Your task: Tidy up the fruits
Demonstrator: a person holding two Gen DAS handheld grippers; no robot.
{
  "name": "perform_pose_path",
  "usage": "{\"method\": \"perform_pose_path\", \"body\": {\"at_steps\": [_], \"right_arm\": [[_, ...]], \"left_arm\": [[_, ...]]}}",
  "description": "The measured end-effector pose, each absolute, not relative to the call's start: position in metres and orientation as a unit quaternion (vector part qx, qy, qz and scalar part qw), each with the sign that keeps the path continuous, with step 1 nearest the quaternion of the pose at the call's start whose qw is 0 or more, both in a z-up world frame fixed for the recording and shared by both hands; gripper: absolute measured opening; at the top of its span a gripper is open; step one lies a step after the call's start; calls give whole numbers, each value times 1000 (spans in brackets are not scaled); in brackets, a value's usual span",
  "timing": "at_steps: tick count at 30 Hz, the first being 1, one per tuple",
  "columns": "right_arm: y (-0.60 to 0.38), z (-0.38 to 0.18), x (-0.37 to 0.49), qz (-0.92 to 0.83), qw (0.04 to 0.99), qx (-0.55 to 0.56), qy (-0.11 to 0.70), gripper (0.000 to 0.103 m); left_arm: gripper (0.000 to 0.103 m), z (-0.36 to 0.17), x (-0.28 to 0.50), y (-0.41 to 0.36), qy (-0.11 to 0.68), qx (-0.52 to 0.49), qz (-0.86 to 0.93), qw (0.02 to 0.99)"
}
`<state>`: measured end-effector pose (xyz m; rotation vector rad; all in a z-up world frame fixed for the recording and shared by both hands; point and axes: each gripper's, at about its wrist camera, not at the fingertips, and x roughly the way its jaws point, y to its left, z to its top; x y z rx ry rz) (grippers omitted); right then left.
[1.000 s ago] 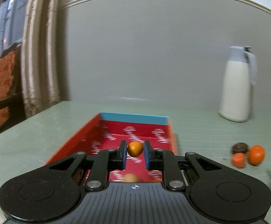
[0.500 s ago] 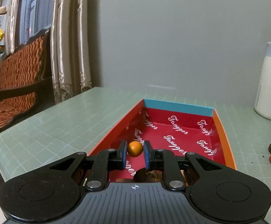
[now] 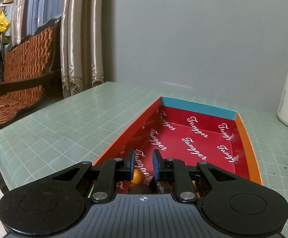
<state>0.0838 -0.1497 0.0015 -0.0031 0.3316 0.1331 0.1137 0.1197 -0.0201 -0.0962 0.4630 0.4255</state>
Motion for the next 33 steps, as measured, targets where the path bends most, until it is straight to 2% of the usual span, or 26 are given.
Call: {"method": "perform_pose_path", "body": {"at_steps": [16, 18, 19, 20, 26, 33], "right_arm": [[-169, -3, 97, 36, 983, 23, 180, 94], [-170, -4, 99, 33, 982, 24, 183, 94], [-171, -4, 100, 32, 982, 25, 184, 94], [-171, -5, 101, 32, 982, 26, 185, 94], [-173, -6, 105, 28, 981, 25, 192, 92], [-181, -7, 118, 30, 976, 47, 208, 74]], "left_arm": [[21, -12, 107, 102, 208, -29, 190, 959], [35, -12, 106, 101, 206, -27, 192, 959], [54, -11, 105, 100, 202, -26, 195, 959], [68, -10, 104, 98, 196, -23, 200, 960], [72, -6, 100, 84, 172, 10, 197, 965], [81, -3, 97, 83, 164, 18, 196, 966]]}}
